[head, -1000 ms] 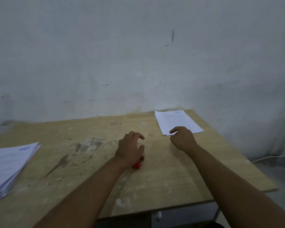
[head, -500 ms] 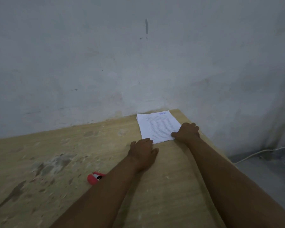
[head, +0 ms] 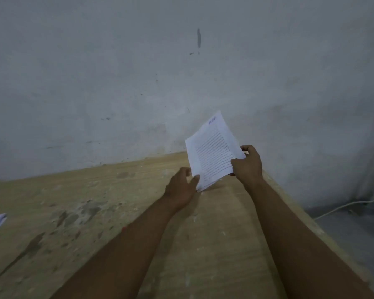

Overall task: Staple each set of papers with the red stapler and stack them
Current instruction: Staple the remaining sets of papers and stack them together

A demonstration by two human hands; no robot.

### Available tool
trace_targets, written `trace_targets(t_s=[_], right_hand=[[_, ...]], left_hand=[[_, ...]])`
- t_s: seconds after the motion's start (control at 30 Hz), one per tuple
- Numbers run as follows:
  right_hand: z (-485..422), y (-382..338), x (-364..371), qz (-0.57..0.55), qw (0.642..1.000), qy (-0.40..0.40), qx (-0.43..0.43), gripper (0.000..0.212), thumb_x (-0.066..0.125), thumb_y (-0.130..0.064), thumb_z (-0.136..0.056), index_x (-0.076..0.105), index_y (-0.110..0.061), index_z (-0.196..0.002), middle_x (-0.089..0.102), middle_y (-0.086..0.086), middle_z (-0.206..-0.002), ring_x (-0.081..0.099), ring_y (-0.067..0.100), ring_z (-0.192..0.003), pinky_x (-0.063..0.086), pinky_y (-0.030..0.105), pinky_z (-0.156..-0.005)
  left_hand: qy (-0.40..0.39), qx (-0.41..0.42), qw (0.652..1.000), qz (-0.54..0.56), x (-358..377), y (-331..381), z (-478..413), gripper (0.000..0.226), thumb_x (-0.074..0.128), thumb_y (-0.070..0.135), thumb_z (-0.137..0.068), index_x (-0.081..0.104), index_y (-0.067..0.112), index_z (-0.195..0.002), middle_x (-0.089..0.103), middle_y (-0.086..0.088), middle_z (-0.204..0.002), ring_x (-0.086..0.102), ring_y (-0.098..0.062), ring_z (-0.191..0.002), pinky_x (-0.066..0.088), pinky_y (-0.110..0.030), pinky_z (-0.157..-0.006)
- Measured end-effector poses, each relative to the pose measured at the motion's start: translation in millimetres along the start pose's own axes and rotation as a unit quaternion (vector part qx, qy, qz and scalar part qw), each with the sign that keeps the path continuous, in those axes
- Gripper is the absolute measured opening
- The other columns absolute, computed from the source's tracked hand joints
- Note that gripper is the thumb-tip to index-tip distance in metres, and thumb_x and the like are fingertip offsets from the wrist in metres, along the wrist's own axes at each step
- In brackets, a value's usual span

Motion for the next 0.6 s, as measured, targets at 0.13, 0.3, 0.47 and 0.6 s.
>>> trace_targets(t_s=[0.13, 0.3, 0.47, 0.6], right_hand=[[44, -35, 9, -0.090, 0.995, -0.021, -0.022, 0.034, 0.066, 0.004, -0.091, 0.058, -0.014, -0.118, 0.064, -0.004, -0.106, 0.072, 0.020, -0.086, 0.067, 0.041, -0.062], [107, -66, 55, -0.163, 0.982, -0.081, -0.044, 0.031, 0.075, -0.005, -0.094, 0.060, -0.014, -0.120, 0.068, 0.004, -0.115, 0.074, 0.024, -0.096, 0.068, 0.043, -0.070], [175, -81, 132, -0.148, 0.974, -0.168, -0.040, 0.032, 0.082, -0.007, -0.088, 0.065, -0.015, -0.114, 0.075, 0.002, -0.114, 0.076, 0.023, -0.099, 0.067, 0.045, -0.077], [221, -103, 188, -0.076, 0.959, -0.260, -0.080, 0.043, 0.081, -0.014, -0.089, 0.064, -0.024, -0.127, 0.073, -0.007, -0.121, 0.073, 0.009, -0.104, 0.061, 0.022, -0.078]], left_hand=[[0.048, -0.090, 0.974, 0.205, -55, -8, 9, 0.086, 0.059, 0.067, -0.094, 0.035, 0.015, -0.158, 0.043, -0.004, -0.159, 0.049, -0.027, -0.140, 0.042, -0.037, -0.106], [0.120, -0.076, 0.920, 0.364, -166, -16, 37, 0.073, 0.068, 0.074, -0.082, 0.066, 0.019, -0.131, 0.072, 0.000, -0.125, 0.071, -0.019, -0.108, 0.057, -0.040, -0.095], [0.252, 0.001, 0.912, 0.323, -274, -43, 94, 0.019, 0.067, 0.031, -0.100, 0.071, 0.026, -0.118, 0.074, 0.012, -0.110, 0.071, -0.012, -0.101, 0.054, -0.028, -0.078], [0.314, 0.023, 0.918, 0.240, -324, -78, 147, 0.032, 0.062, 0.030, -0.104, 0.063, 0.022, -0.134, 0.069, 0.010, -0.120, 0.064, 0.000, -0.102, 0.050, -0.022, -0.079]])
Point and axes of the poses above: each hand's wrist, its own z-axis away from the middle knuckle, its own x-axis out of the palm, y = z × x, the point moved 9 cm from there along -z, towards the middle knuckle
